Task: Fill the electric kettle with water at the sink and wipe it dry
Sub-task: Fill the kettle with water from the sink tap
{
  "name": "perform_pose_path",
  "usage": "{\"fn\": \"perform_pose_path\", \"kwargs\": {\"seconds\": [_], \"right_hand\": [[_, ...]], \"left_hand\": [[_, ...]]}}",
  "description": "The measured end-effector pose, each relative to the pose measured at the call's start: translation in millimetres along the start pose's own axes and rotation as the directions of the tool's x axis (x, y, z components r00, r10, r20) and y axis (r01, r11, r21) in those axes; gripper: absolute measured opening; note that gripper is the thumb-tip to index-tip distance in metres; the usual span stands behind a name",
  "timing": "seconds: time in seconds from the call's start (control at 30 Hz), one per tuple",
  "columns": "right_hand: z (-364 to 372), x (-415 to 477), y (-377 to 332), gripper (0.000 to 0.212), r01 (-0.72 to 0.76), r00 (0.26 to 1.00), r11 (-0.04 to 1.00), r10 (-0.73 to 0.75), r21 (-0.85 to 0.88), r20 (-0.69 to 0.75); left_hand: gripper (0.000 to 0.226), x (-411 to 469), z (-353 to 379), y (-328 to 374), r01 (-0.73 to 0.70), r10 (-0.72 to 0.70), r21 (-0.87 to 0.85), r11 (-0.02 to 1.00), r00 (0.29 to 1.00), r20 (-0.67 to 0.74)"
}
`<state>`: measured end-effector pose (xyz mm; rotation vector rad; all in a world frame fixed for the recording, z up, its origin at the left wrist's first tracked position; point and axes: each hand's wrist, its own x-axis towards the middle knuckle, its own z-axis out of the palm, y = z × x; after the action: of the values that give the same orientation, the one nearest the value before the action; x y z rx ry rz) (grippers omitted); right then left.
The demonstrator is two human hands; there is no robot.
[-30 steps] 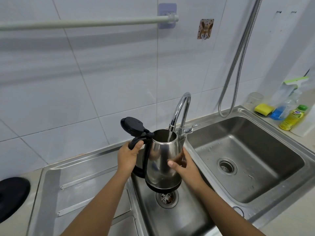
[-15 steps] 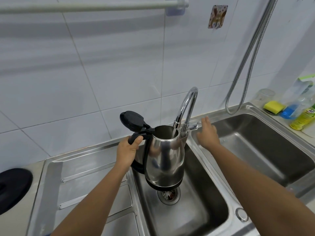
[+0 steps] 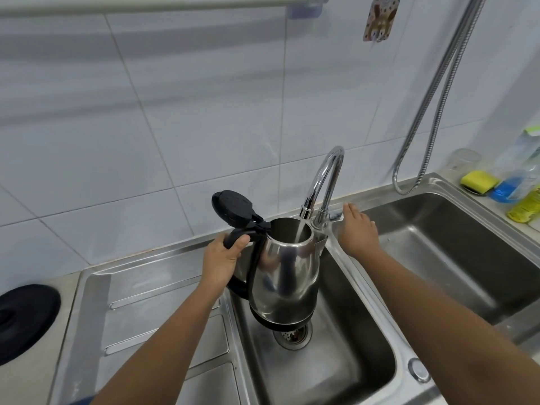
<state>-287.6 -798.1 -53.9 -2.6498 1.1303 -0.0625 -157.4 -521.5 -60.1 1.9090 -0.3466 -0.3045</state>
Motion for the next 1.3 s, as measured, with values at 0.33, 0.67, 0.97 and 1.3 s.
{"fn": "perform_pose_path", "kwargs": {"seconds": [0.33,0.67,0.97,1.3], "right_hand": [[11.0,-44.2,-3.7,0.072,-0.036,0.989,0.91,0.092,0.412,-0.116],[47.4,-154.0,-52.9,0.115,-0.13,0.989,0.275,-0.028,0.953,0.143],[41.9,-159.0,-55.8,0.116,-0.099,0.993,0.26,-0.029,0.96,0.11],[37.1,-156.1,-55.2,0.108,-0.086,0.995,0.279,-0.02,0.956,0.096]], "left_hand": [[0.016,-6.2,2.4,2.0,-0.048,0.048,-0.003,0.999,0.999,0.011],[0.027,-11.3,6.9,10.0,-0.063,0.063,-0.025,0.998,0.998,0.008],[0.032,-14.5,6.0,10.6,-0.069,0.069,-0.014,0.998,0.998,-0.007],[0.025,-17.0,7.1,12.9,-0.062,0.061,-0.04,0.997,0.998,-0.009]]}}
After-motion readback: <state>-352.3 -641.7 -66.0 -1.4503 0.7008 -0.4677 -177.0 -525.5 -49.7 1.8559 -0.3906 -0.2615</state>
